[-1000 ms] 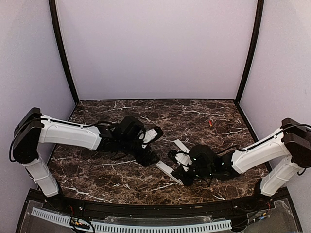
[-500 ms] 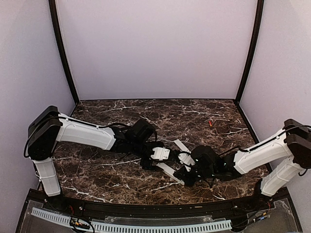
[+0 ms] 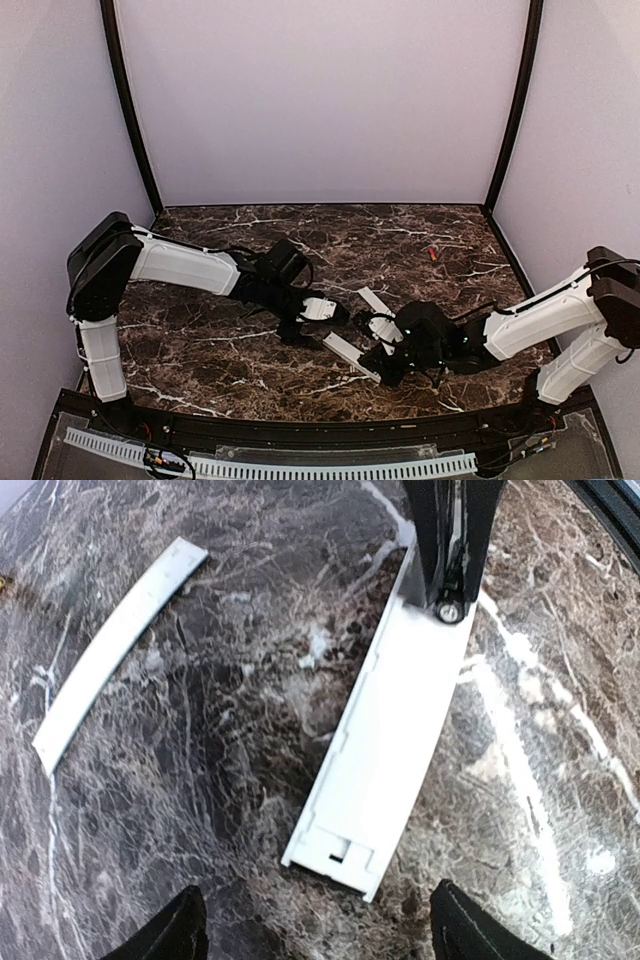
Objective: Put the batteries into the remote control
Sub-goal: Hold the remote control without batteries at the center of the board.
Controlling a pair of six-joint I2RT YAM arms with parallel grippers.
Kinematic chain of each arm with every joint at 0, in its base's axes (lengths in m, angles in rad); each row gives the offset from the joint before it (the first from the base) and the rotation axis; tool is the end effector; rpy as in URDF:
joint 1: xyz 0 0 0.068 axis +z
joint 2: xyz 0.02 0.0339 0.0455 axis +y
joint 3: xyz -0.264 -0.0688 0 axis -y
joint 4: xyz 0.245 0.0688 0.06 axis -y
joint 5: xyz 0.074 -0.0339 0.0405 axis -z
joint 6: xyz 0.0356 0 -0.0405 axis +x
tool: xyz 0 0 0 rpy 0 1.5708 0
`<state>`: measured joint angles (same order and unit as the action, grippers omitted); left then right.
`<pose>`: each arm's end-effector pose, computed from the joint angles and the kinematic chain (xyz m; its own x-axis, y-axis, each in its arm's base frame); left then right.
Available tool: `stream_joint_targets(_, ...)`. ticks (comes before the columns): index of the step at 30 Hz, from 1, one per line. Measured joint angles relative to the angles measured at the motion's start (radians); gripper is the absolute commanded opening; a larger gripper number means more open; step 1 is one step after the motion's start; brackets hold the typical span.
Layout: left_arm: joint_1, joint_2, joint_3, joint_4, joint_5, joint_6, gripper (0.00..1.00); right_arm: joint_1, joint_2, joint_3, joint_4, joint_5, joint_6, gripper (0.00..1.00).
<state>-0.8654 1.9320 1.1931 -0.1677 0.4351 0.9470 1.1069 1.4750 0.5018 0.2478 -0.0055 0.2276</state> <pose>0.2481 -0.3145 0.1561 0.3989 0.6668 -0.6295 0.9160 -0.2587 0.3065 0.1180 0.2364 0.1348 -0.4914 -0.4779 -0.7281 -0.8061 0.5662 0.1724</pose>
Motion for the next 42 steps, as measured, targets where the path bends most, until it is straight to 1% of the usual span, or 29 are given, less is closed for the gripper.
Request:
stream_joint_targets(6, 0.017, 0.039, -0.008, 0.017, 0.014, -0.016, 0.76, 0.001, 0.000, 0.000, 0.000, -0.001, -0.013, 0.00)
stream_joint_targets(16, 0.016, 0.083, 0.035, 0.030, 0.057, -0.016, 0.74, 0.001, 0.000, 0.000, -0.001, -0.002, -0.021, 0.00)
stream_joint_targets(19, 0.016, 0.093, 0.051, 0.015, 0.072, -0.014, 0.69, 0.001, 0.000, 0.000, -0.001, -0.002, -0.029, 0.00)
stream_joint_targets(20, 0.016, 0.096, 0.054, 0.011, 0.077, -0.013, 0.65, 0.001, 0.000, 0.000, -0.001, -0.002, -0.031, 0.00)
stream_joint_targets(22, 0.016, 0.103, 0.065, -0.007, 0.087, -0.006, 0.61, 0.001, 0.000, 0.000, -0.001, -0.002, -0.033, 0.00)
stream_joint_targets(24, 0.016, 0.109, 0.072, -0.022, 0.096, -0.002, 0.58, 0.001, 0.000, 0.000, -0.001, -0.003, -0.035, 0.00)
stream_joint_targets(31, 0.009, 0.119, 0.080, -0.037, 0.127, -0.009, 0.54, 0.001, 0.000, 0.000, -0.001, -0.006, -0.041, 0.00)
stream_joint_targets(34, -0.005, 0.120, 0.079, -0.034, 0.133, -0.023, 0.47, 0.001, 0.000, 0.000, -0.001, -0.006, -0.044, 0.00)
stream_joint_targets(35, -0.010, 0.120, 0.076, -0.029, 0.134, -0.029, 0.42, 0.001, 0.000, 0.000, -0.001, -0.007, -0.045, 0.00)
stream_joint_targets(37, -0.013, 0.120, 0.070, -0.022, 0.140, -0.041, 0.37, 0.001, 0.000, 0.000, -0.001, -0.011, -0.048, 0.00)
stream_joint_targets(42, -0.013, 0.120, 0.056, -0.016, 0.161, -0.045, 0.26, -0.002, 0.000, 0.001, 0.006, 0.000, -0.067, 0.00)
